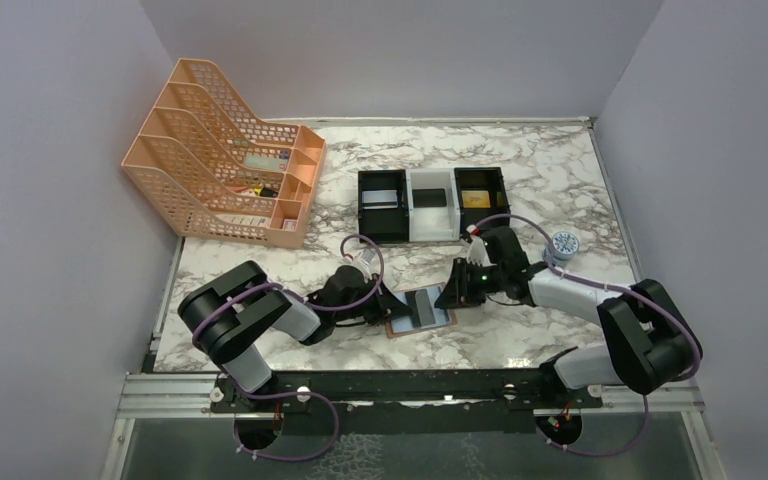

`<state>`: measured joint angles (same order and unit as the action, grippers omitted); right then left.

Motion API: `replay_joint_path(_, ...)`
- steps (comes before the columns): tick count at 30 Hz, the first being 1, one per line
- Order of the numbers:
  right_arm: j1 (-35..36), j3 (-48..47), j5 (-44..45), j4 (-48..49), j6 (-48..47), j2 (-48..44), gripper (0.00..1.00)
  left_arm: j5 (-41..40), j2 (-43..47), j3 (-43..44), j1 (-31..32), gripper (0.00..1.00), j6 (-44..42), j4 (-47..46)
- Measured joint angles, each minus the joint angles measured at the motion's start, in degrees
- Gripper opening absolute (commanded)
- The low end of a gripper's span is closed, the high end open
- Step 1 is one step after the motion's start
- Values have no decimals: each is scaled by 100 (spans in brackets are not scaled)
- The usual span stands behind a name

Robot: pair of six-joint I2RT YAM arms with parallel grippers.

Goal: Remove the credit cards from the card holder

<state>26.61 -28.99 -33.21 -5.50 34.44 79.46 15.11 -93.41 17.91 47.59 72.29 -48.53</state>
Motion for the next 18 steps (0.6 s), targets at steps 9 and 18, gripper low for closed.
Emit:
replay_joint_path(9, 15, -251, -557, 46, -157, 57, 30, 15, -4, 15, -2, 0, -2, 17)
replay_joint_path(18, 39, -479, -809, 48, -361, 981, 29, 85, -125, 114, -2, 15, -55, 46)
